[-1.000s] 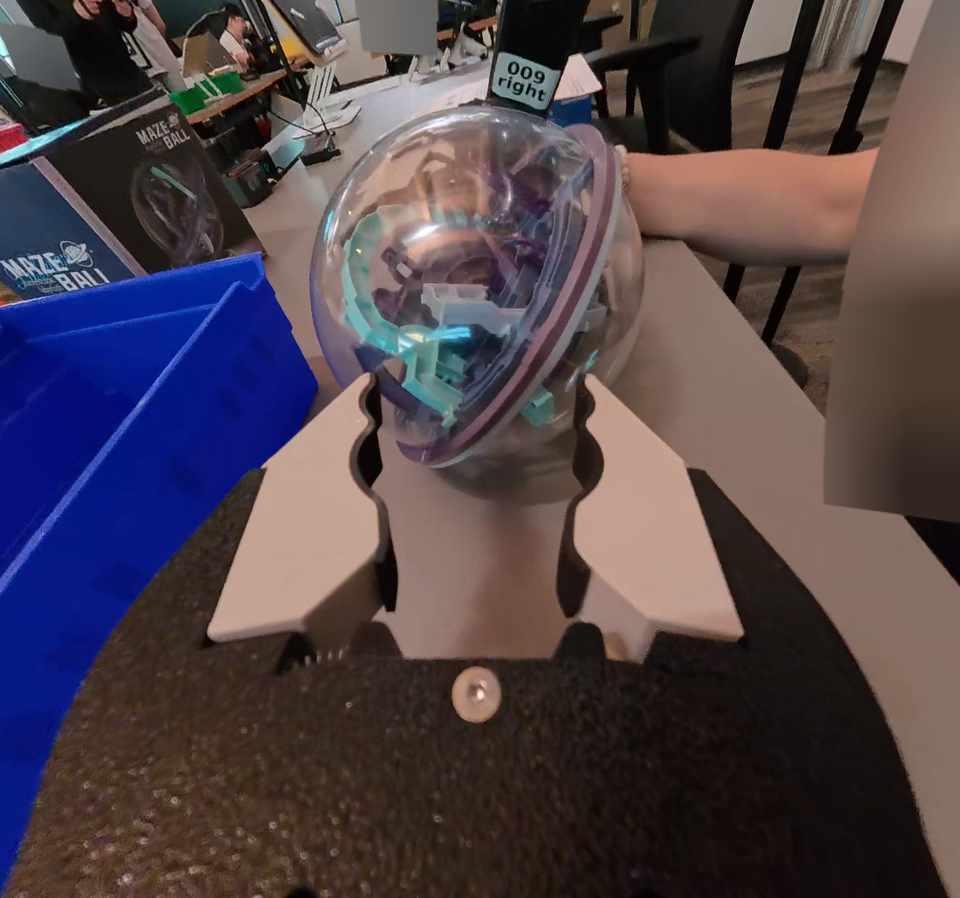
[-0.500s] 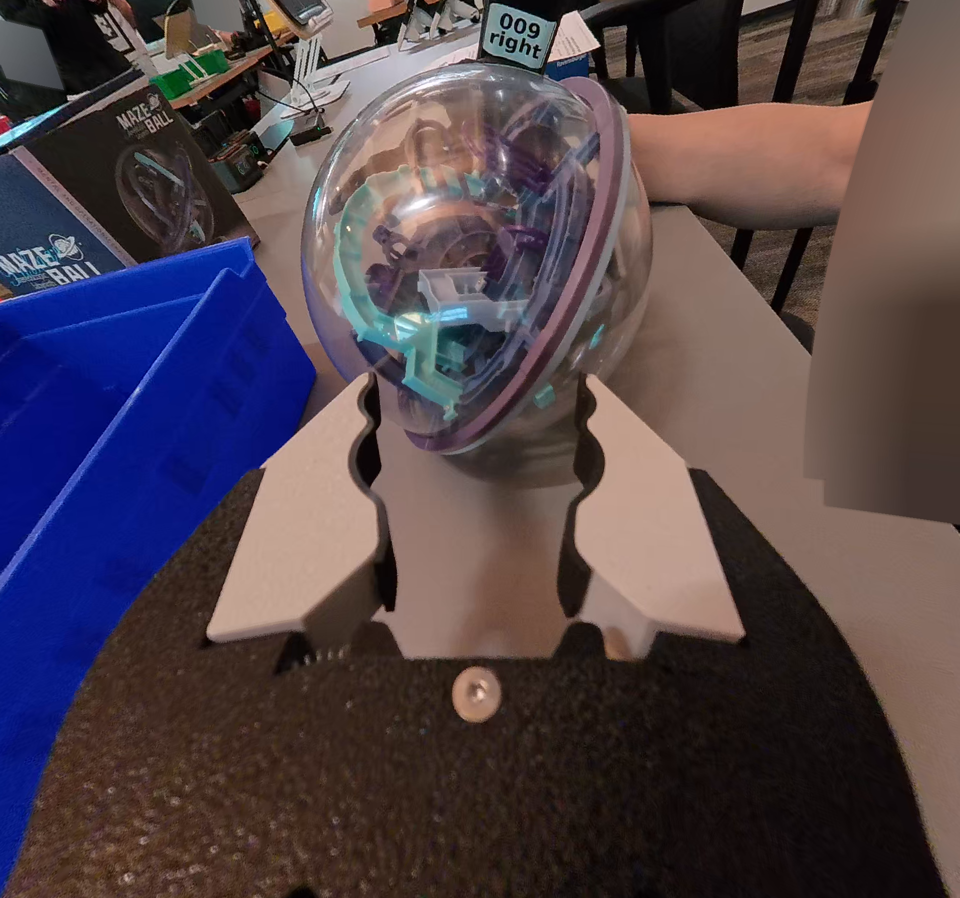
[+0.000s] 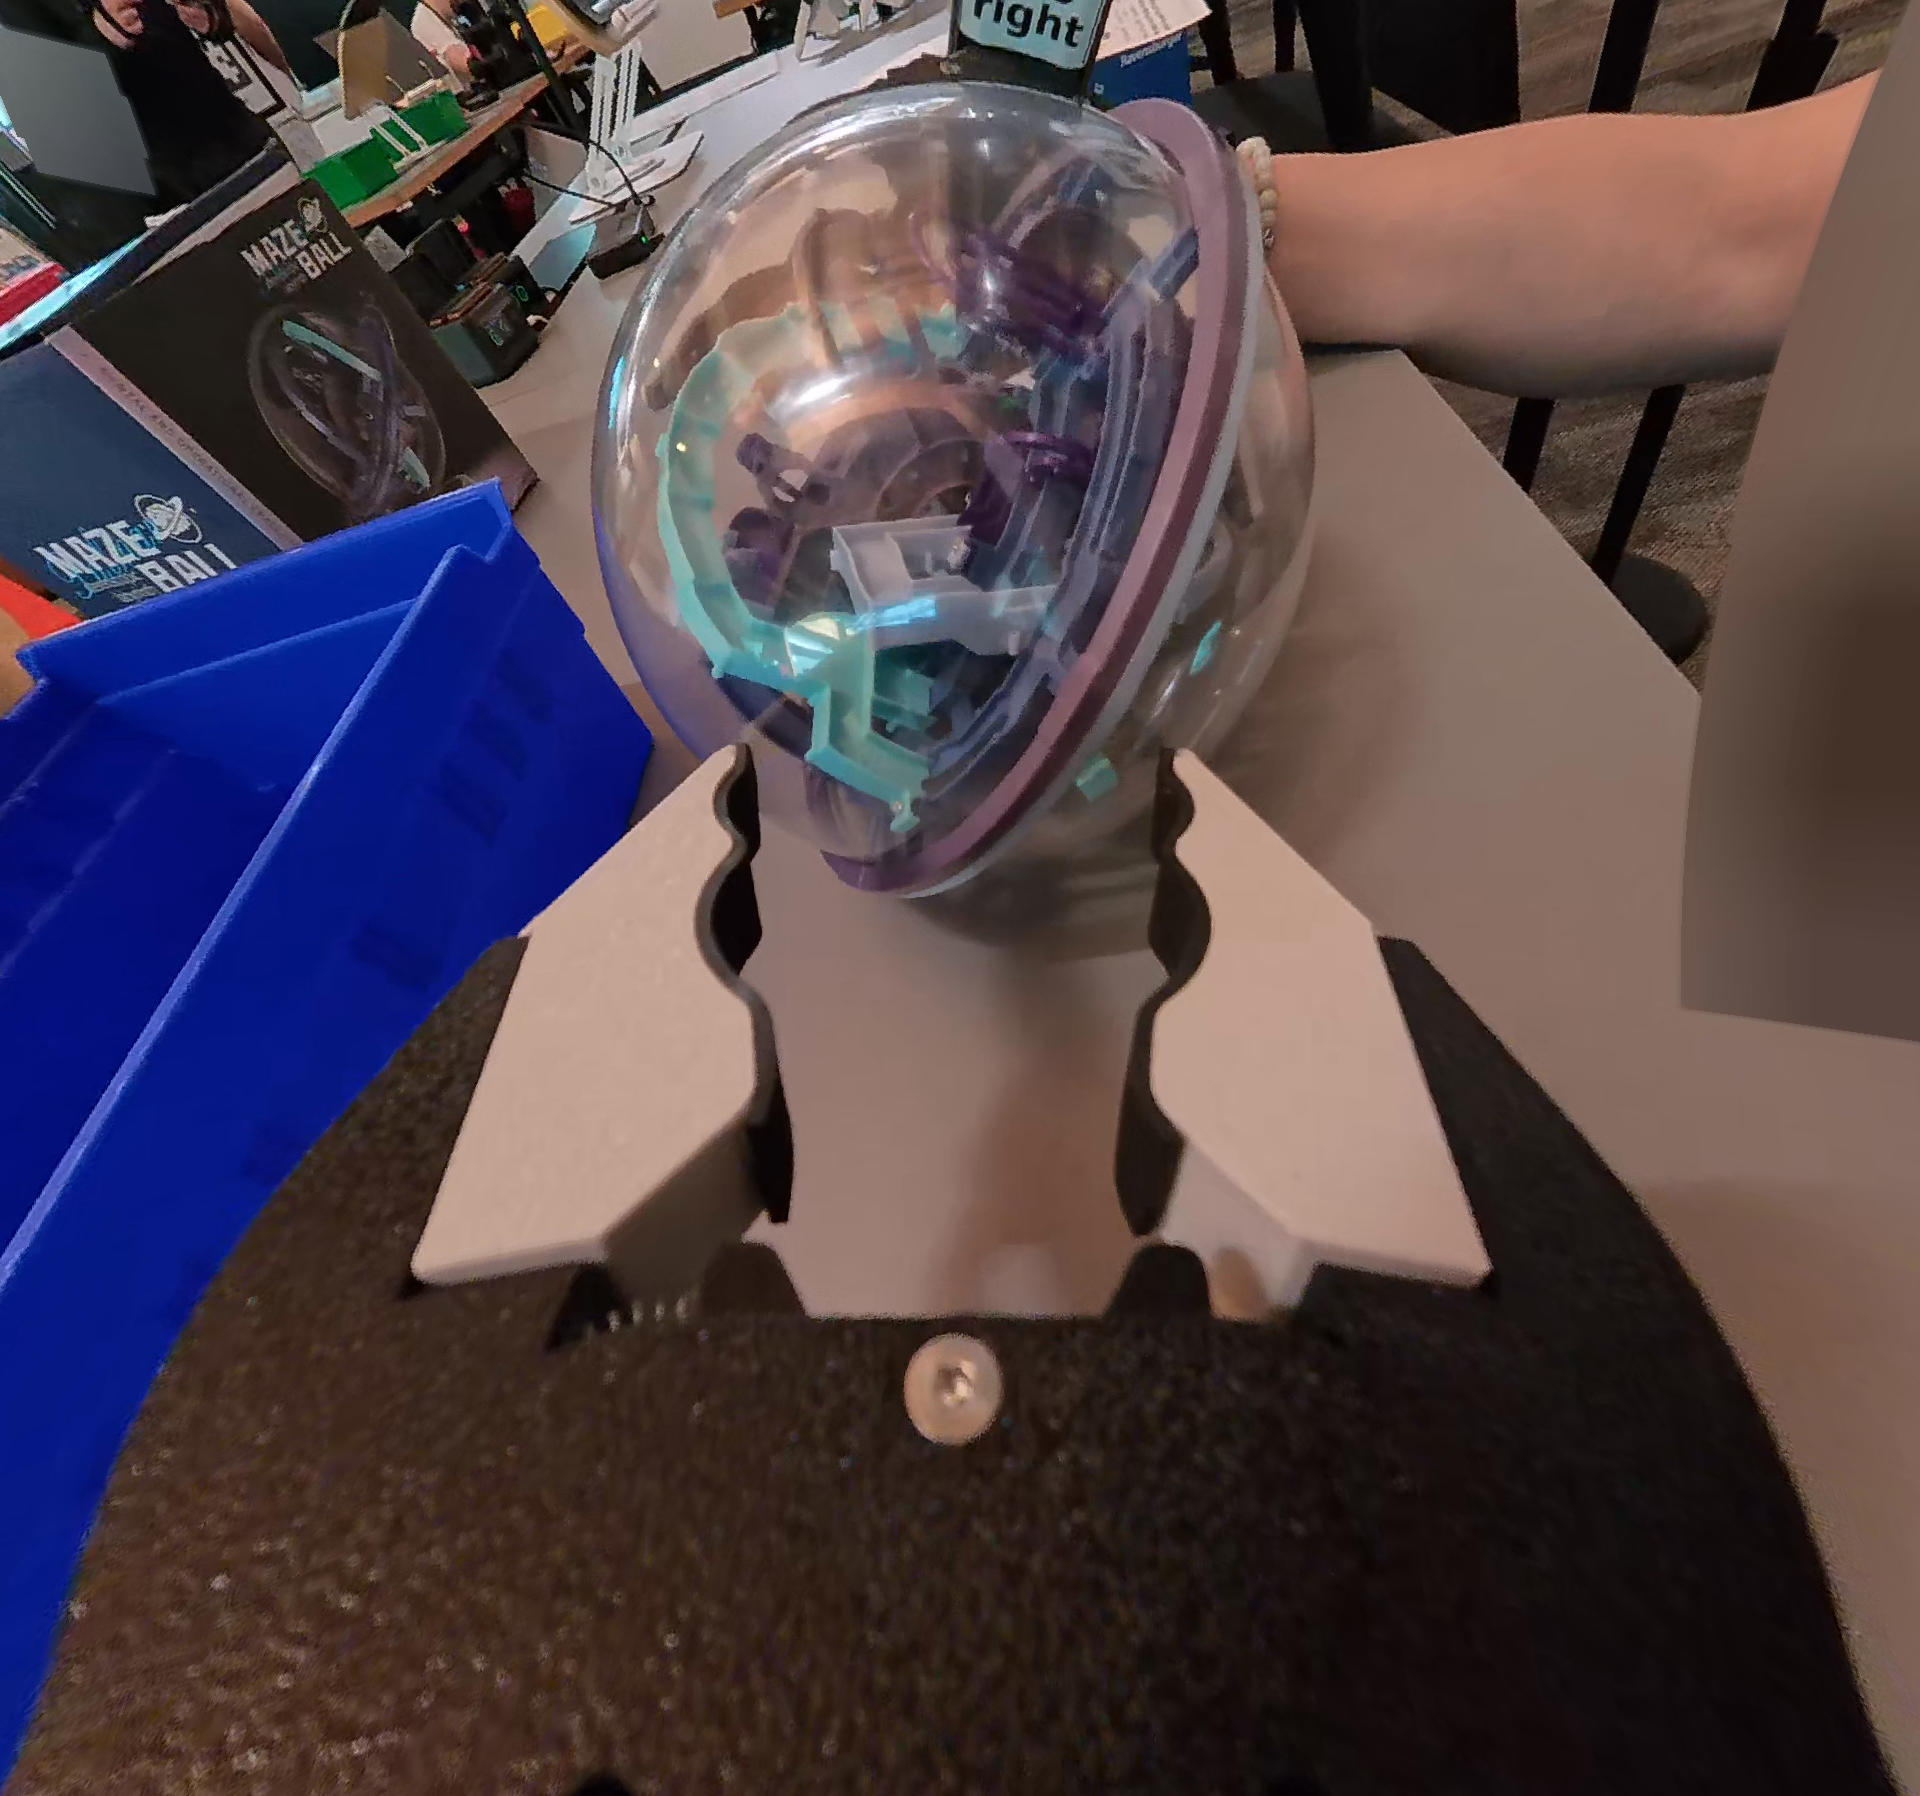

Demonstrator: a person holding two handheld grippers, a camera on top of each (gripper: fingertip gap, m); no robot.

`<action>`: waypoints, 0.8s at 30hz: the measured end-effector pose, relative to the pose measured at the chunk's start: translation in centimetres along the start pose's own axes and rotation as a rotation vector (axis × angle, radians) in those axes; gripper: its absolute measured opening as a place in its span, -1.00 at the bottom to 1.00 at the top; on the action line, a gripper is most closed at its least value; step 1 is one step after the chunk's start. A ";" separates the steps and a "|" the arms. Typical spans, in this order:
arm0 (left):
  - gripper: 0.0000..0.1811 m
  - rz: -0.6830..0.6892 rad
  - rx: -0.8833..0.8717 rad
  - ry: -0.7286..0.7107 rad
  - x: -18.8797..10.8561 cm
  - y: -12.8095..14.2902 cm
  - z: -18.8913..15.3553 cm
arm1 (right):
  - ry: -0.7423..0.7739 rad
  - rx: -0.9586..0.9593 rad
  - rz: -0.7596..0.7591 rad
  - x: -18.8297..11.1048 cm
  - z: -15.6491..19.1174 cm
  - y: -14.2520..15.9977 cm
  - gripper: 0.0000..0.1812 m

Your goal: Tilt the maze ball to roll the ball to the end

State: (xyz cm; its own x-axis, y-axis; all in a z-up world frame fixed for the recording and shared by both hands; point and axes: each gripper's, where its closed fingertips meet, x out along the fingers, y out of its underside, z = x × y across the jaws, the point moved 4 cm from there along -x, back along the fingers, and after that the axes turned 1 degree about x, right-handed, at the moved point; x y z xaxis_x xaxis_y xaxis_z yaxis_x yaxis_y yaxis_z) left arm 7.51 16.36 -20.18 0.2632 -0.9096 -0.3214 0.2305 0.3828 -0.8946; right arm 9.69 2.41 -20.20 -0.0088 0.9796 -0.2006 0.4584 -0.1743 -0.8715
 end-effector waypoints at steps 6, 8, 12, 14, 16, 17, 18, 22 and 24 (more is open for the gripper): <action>-0.19 -0.028 -0.024 0.005 0.0 0.0 0.1 | -0.003 0.025 -0.034 0.0 -0.2 0.2 0.69; -0.20 -0.047 -0.026 0.002 -0.1 -0.3 0.2 | -0.005 0.035 -0.033 0.0 -0.2 0.4 0.69; -0.21 -0.116 -0.058 -0.001 -0.2 -0.7 0.3 | -0.005 0.043 -0.014 0.0 -0.3 0.9 0.69; -0.21 -0.112 -0.052 -0.001 -0.3 -0.7 0.3 | -0.003 0.040 -0.017 0.0 -0.3 0.8 0.69; -0.21 -0.111 -0.052 -0.006 -0.2 -0.7 0.3 | -0.005 0.051 -0.021 0.0 -0.4 0.9 0.69; -0.21 -0.119 -0.058 -0.007 -0.2 -0.7 0.3 | -0.006 0.059 -0.023 0.0 -0.4 1.0 0.68; -0.20 -0.126 -0.064 -0.007 -0.2 -0.8 0.3 | -0.008 0.059 -0.022 0.0 -0.4 1.0 0.68; -0.21 -0.129 -0.066 -0.006 -0.2 -0.7 0.3 | -0.003 0.057 -0.009 0.0 -0.4 1.0 0.68; -0.21 -0.118 -0.056 -0.009 -0.2 -0.7 0.3 | -0.003 0.054 -0.005 0.0 -0.3 1.0 0.68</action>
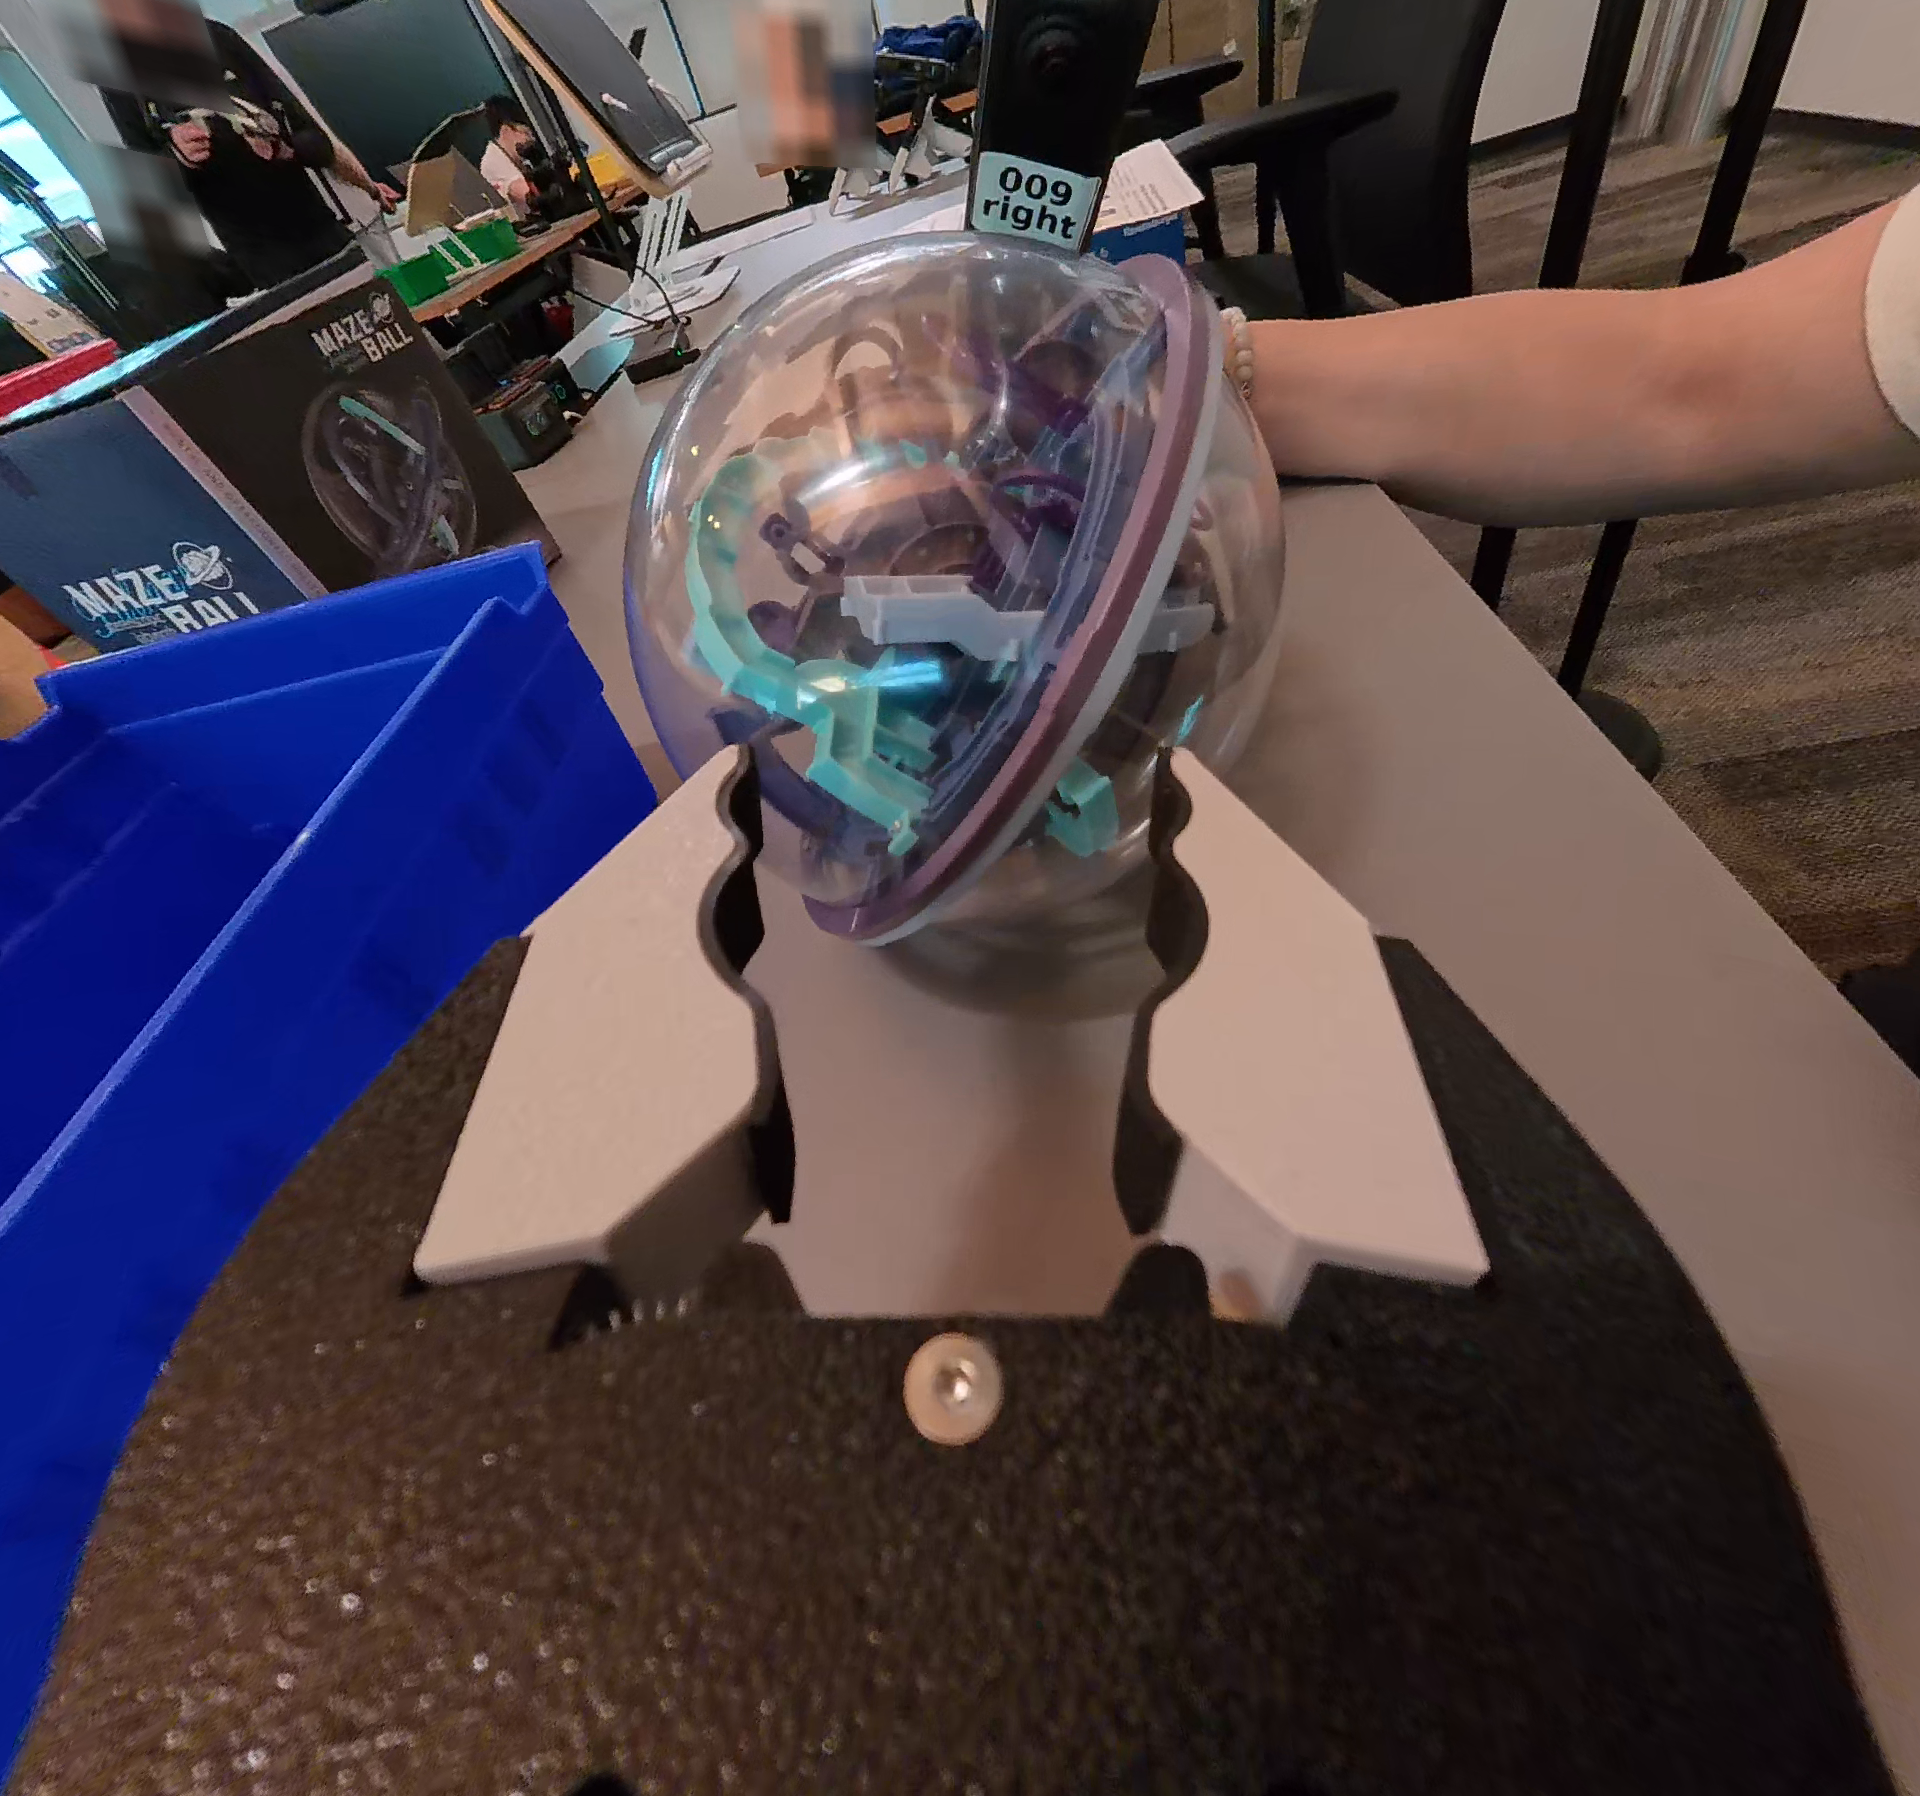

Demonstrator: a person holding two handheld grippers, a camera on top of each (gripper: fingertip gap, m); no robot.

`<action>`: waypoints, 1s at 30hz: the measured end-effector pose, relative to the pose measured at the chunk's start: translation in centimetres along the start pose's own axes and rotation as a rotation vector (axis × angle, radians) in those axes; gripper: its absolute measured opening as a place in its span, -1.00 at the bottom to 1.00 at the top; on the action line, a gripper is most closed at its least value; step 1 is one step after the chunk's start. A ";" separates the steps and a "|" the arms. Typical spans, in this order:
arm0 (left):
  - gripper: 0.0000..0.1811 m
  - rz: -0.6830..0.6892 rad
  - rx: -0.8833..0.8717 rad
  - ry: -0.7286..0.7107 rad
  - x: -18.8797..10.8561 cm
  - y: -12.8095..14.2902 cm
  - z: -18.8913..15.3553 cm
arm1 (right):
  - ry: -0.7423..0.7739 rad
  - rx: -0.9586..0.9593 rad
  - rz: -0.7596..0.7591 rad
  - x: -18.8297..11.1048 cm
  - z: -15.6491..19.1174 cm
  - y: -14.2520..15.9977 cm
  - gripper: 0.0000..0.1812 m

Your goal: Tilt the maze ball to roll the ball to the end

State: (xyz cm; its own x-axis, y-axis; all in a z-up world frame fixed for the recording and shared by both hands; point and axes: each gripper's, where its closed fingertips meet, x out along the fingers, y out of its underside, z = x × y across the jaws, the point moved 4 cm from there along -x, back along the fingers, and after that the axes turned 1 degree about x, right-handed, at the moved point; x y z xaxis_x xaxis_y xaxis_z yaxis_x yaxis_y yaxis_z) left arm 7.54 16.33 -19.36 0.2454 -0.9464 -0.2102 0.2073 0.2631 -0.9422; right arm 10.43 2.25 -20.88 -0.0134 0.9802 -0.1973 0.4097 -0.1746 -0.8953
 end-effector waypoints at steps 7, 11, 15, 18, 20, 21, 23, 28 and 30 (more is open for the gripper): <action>-0.21 -0.021 -0.022 0.004 -0.1 0.0 0.1 | 0.005 0.018 0.029 0.0 0.0 0.1 0.68; -0.21 -0.019 -0.021 0.003 -0.1 0.0 0.1 | 0.010 0.019 0.050 0.0 0.0 0.1 0.68; -0.23 -0.043 -0.032 -0.003 -0.3 -0.1 0.4 | 0.025 0.030 0.076 0.2 -0.2 0.4 0.68; -0.25 -0.061 -0.034 -0.016 -0.6 -0.3 0.6 | 0.044 0.037 0.127 0.4 -0.4 0.9 0.67; -0.25 -0.070 -0.034 -0.021 -0.7 -0.4 0.8 | 0.053 0.036 0.156 0.5 -0.4 1.2 0.66; -0.25 -0.075 -0.034 -0.021 -0.8 -0.4 0.8 | 0.060 0.028 0.171 0.6 -0.4 1.3 0.66; -0.25 -0.082 -0.035 -0.022 -0.9 -0.4 0.8 | 0.071 0.021 0.192 0.7 -0.4 1.3 0.66; -0.25 -0.089 -0.048 -0.015 -1.0 -0.3 1.0 | 0.076 0.025 0.204 0.8 -0.4 1.3 0.65; -0.25 -0.086 -0.047 -0.014 -1.1 -0.2 1.0 | 0.080 0.023 0.209 0.9 -0.5 1.2 0.65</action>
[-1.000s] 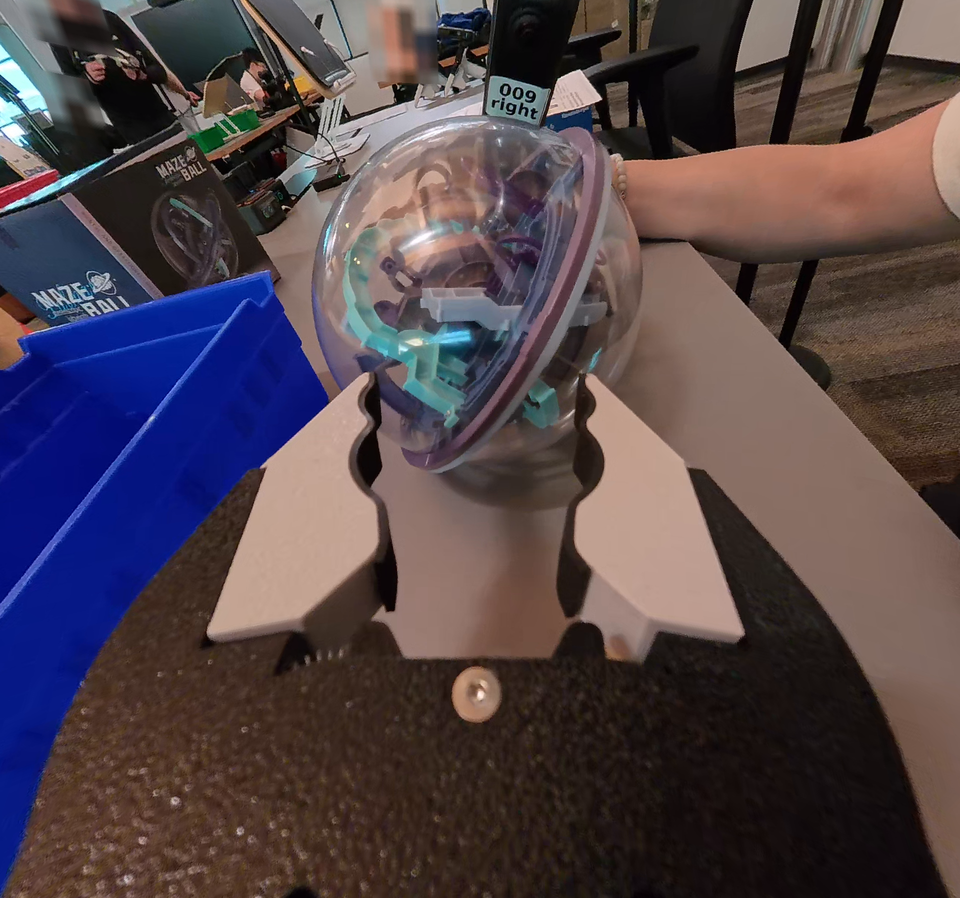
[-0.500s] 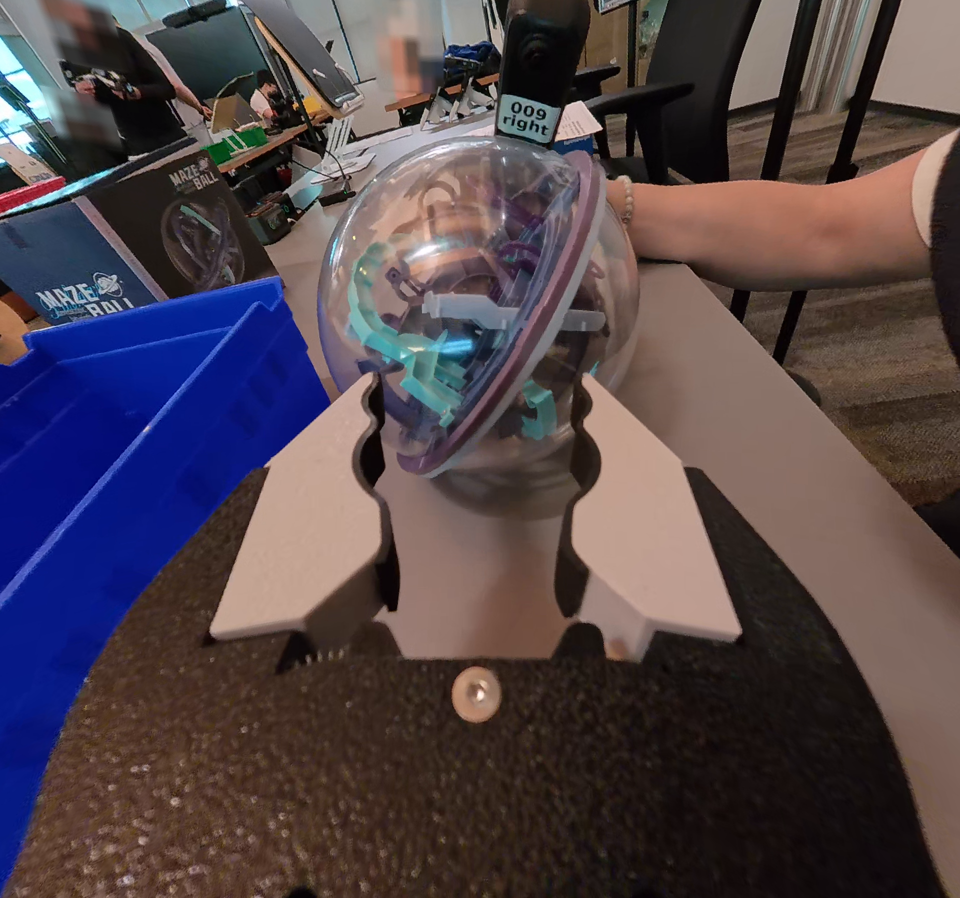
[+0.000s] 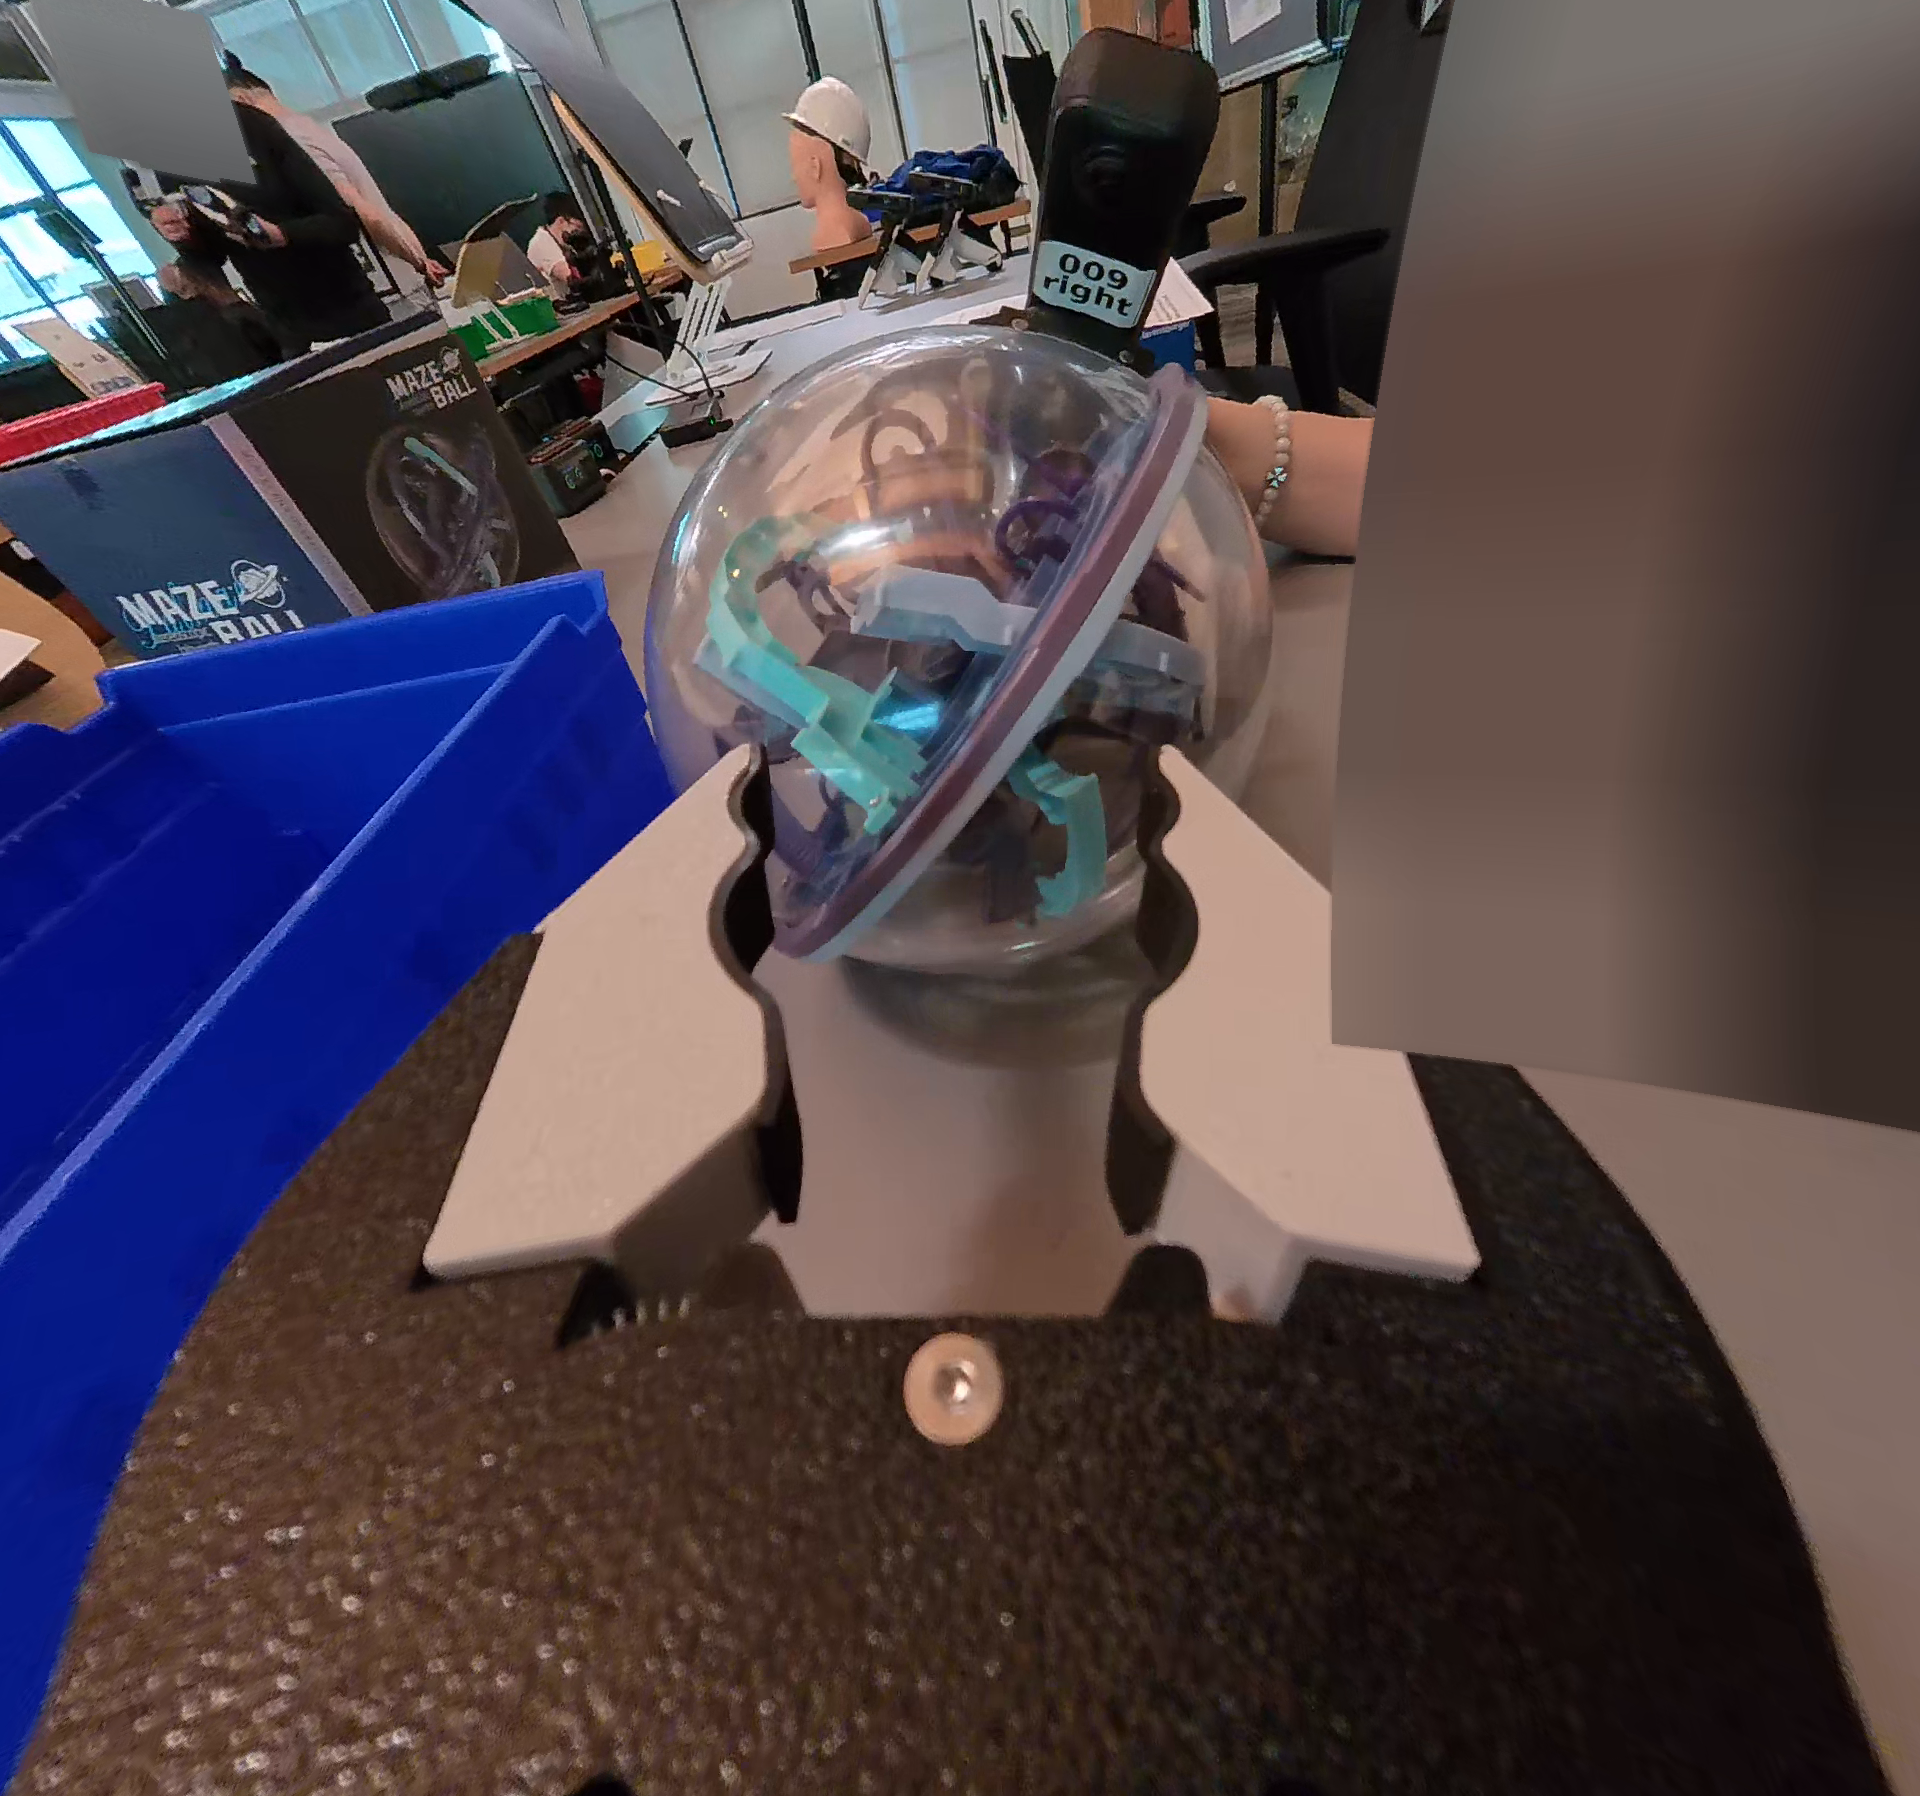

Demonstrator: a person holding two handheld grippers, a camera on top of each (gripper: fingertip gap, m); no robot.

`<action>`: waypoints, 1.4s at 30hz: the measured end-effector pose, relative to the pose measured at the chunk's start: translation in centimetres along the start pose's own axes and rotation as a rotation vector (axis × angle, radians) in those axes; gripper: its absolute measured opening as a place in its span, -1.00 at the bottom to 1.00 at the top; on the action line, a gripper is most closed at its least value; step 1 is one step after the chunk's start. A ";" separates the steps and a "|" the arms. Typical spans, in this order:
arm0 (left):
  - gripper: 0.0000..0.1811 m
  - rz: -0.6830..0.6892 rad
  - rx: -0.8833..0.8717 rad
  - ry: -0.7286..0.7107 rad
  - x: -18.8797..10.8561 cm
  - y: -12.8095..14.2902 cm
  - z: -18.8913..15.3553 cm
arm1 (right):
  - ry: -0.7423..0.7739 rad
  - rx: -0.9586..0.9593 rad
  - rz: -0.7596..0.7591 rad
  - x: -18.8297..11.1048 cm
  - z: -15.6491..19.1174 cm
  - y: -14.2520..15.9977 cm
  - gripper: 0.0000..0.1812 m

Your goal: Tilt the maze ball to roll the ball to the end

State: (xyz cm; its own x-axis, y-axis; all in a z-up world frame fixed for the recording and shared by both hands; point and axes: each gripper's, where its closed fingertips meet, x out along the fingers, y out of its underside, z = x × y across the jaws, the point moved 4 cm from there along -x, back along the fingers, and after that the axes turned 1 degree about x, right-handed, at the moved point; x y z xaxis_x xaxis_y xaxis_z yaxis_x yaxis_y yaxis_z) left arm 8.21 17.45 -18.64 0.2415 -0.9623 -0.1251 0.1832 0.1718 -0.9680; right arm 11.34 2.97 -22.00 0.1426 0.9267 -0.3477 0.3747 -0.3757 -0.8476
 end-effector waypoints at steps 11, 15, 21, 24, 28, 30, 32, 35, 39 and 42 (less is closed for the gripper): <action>-0.27 -0.013 -0.027 0.005 -0.2 0.2 0.3 | 0.018 0.000 0.038 0.1 -0.1 0.0 0.65; -0.29 -0.026 -0.041 0.002 -0.2 0.3 0.4 | 0.019 0.021 0.047 0.2 -0.2 0.0 0.65; -0.29 -0.050 -0.037 -0.006 -0.1 0.2 0.3 | 0.026 0.004 0.072 0.1 -0.2 0.3 0.65; -0.29 -0.086 -0.019 -0.014 0.0 -0.4 0.1 | 0.047 -0.063 0.145 0.1 -0.3 1.2 0.59; -0.33 -0.095 -0.007 -0.019 -0.2 -0.9 0.0 | 0.057 -0.089 0.175 0.4 -0.3 1.6 0.54; -0.38 -0.089 0.023 -0.025 -0.3 -1.0 -0.1 | 0.053 -0.080 0.162 0.4 -0.3 1.6 0.54; -0.38 -0.082 0.043 -0.028 -0.3 -1.1 -0.3 | 0.051 -0.086 0.157 0.4 -0.3 1.6 0.53; -0.38 -0.085 0.050 -0.033 -0.2 -1.2 -0.4 | 0.050 -0.090 0.149 0.3 -0.3 1.6 0.53; -0.38 -0.087 0.050 -0.033 -0.2 -1.1 -0.4 | 0.049 -0.090 0.137 0.4 -0.3 1.6 0.53; -0.39 -0.083 0.061 -0.032 -0.2 -1.1 -0.4 | 0.050 -0.095 0.133 0.4 -0.3 1.6 0.53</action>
